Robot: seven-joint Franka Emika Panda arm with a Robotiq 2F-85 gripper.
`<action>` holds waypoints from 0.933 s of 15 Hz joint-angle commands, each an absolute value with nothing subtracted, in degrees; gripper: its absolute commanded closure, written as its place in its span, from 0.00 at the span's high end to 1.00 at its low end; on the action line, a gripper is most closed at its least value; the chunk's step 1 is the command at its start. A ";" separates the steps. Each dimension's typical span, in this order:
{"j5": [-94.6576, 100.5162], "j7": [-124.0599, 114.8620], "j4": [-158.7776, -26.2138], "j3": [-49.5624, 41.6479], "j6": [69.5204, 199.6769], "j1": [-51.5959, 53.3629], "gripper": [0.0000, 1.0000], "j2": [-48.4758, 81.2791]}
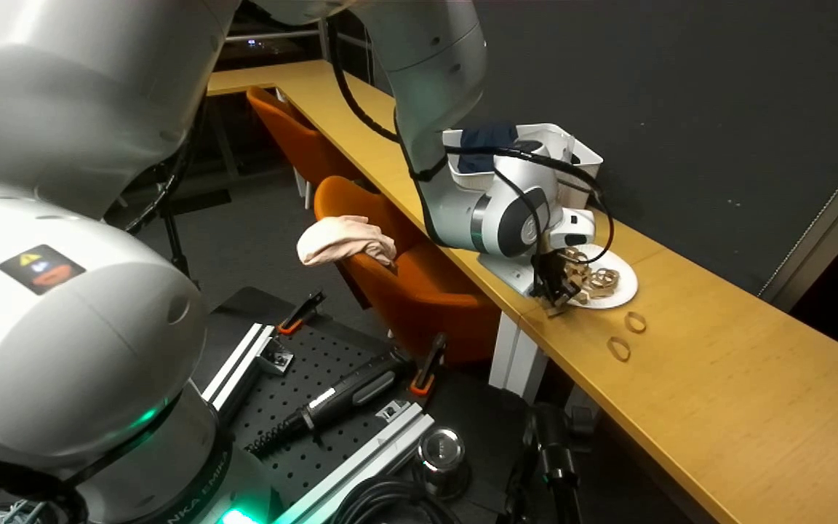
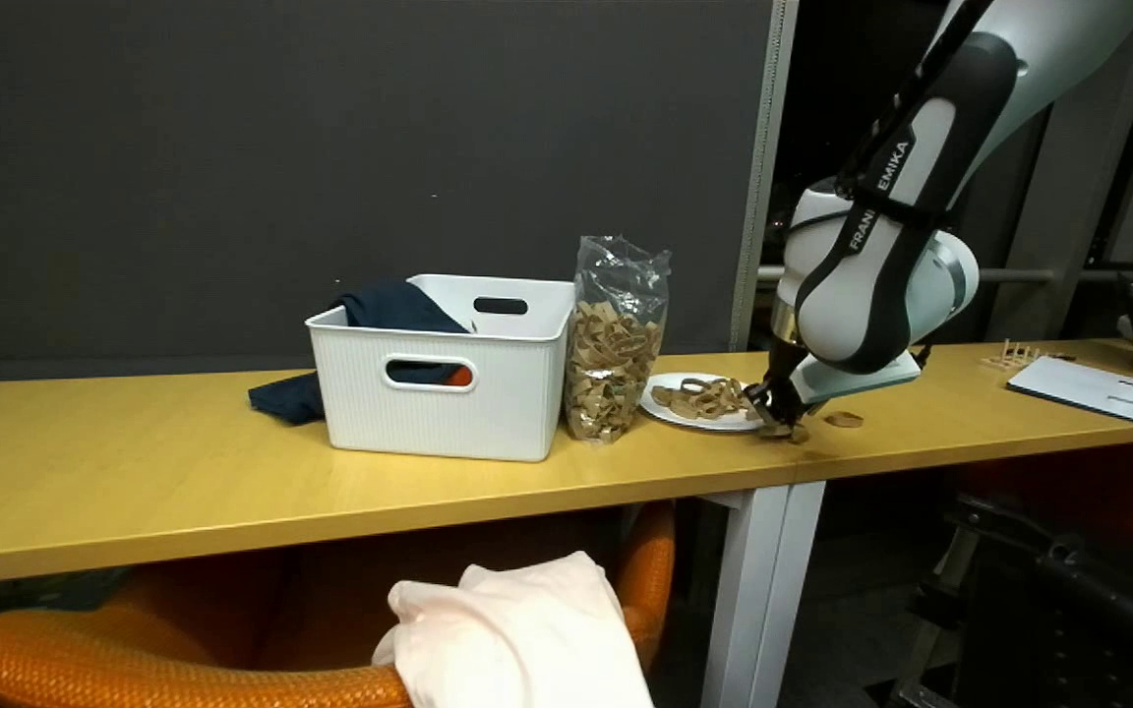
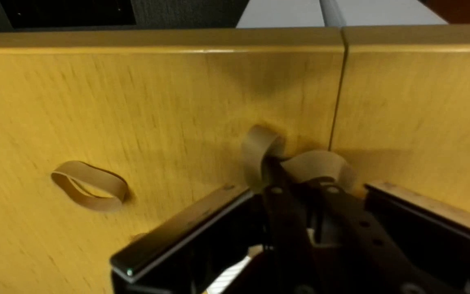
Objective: Put some of the contents of the plastic bag onto the white plate
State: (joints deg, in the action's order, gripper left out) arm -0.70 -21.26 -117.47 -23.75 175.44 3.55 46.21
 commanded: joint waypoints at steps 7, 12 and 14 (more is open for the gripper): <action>-2.17 -19.39 -123.08 -24.56 174.40 6.32 0.00 36.47; -1.40 -19.24 -118.38 -26.20 173.21 5.29 0.00 37.00; -1.11 -19.30 -115.73 -27.34 173.44 5.07 0.00 38.74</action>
State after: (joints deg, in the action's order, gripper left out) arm -0.84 -20.34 -119.43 -25.96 174.45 5.38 36.89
